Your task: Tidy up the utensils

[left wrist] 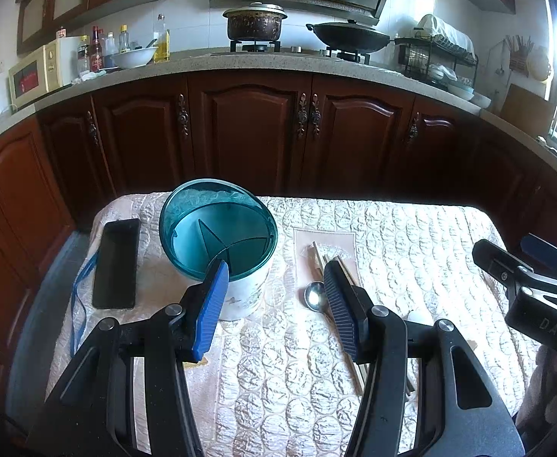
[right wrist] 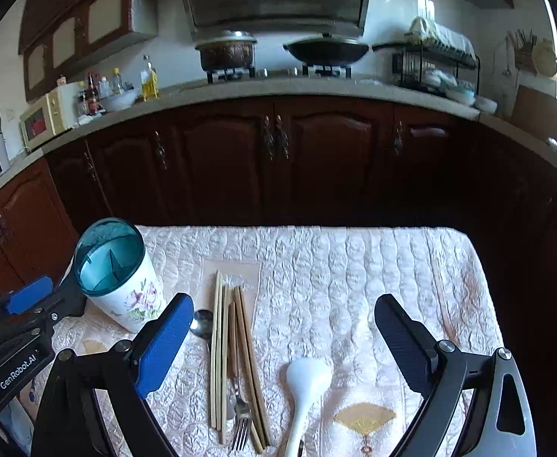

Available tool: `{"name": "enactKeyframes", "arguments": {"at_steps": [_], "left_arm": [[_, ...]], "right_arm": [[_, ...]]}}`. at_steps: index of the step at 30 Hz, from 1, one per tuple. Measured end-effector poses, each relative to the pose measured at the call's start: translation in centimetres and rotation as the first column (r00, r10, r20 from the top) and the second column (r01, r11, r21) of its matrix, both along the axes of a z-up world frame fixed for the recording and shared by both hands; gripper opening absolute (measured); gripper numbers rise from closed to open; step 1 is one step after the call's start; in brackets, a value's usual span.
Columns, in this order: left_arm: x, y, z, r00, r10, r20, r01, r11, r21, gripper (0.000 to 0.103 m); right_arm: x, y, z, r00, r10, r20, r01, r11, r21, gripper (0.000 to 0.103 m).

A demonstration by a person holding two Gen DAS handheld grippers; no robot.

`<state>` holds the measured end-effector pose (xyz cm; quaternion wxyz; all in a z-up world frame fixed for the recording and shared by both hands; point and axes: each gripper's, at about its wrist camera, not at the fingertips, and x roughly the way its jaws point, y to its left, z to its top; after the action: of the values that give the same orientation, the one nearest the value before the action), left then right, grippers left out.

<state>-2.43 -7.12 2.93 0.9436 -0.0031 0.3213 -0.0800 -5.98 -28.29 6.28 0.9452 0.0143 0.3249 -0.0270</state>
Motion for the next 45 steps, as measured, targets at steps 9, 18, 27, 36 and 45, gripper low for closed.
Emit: {"name": "enactKeyframes", "arguments": {"at_steps": [9, 18, 27, 36, 45], "left_arm": [[0.16, 0.09, -0.35, 1.000, 0.005, -0.001, -0.005, 1.000, -0.001, 0.052], [0.03, 0.18, -0.42, 1.000, 0.008, 0.004, -0.008, 1.000, 0.001, 0.052], [-0.01, 0.29, -0.48, 1.000, 0.011, 0.000, -0.011, 1.000, -0.008, 0.052], [-0.03, 0.21, -0.38, 1.000, 0.015, 0.007, -0.015, 1.000, -0.009, 0.052], [-0.01, 0.20, -0.37, 1.000, 0.021, 0.003, -0.021, 1.000, -0.009, 0.052]], "right_arm": [[0.18, 0.37, -0.12, 1.000, 0.010, -0.012, -0.011, 1.000, -0.018, 0.095], [0.35, 0.13, -0.51, 0.999, 0.014, -0.031, -0.014, 1.000, -0.006, 0.095], [0.44, 0.06, -0.46, 0.999, 0.012, -0.038, -0.012, 1.000, -0.015, 0.095], [0.59, 0.31, -0.65, 0.999, 0.013, -0.050, -0.014, 1.000, -0.026, 0.095], [0.59, 0.35, -0.83, 0.998, 0.012, -0.055, -0.014, 1.000, -0.025, 0.095]]}}
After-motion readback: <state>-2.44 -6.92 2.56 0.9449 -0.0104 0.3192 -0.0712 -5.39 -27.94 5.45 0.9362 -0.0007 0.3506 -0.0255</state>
